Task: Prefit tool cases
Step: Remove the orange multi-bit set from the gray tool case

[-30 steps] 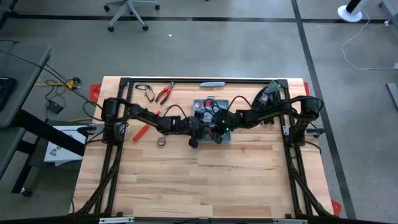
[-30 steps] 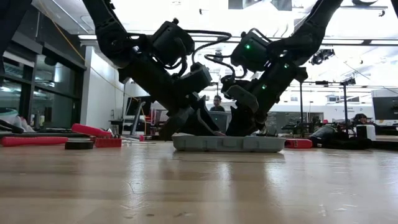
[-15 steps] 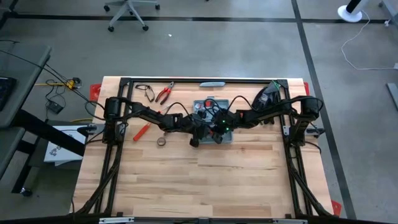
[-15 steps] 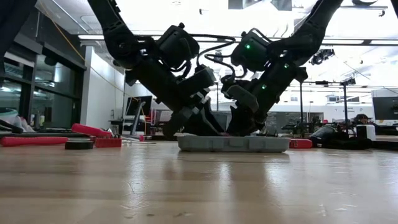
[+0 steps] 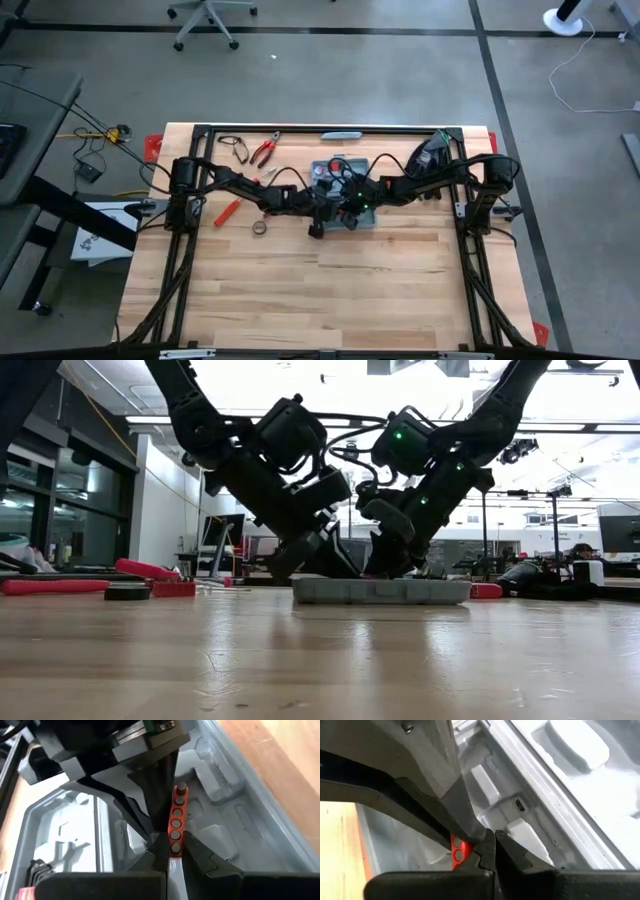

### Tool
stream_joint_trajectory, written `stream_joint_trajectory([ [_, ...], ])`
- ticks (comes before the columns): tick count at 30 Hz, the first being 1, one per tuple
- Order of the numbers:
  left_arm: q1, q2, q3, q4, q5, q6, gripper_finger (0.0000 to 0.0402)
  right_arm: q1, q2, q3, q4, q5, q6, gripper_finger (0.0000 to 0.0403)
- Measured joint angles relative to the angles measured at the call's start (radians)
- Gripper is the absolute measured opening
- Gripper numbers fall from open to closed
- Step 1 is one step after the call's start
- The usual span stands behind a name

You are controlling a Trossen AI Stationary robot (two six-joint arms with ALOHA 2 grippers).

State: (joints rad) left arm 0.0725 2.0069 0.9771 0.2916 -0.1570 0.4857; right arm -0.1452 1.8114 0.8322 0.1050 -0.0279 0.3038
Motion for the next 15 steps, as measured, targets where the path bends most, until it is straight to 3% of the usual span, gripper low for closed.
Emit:
stream_joint_trajectory([
  [6, -0.029, -0.022, -0.001, -0.013, -0.071, -0.003, 0.0014, 0.000, 0.000, 0.000, 0.003, 0.019, 0.001, 0.0000],
  [15, -0.057, -0.106, -0.005, -0.182, -0.200, -0.009, 0.0014, 0.002, -0.015, 0.002, -0.002, 0.036, -0.008, 0.0000],
])
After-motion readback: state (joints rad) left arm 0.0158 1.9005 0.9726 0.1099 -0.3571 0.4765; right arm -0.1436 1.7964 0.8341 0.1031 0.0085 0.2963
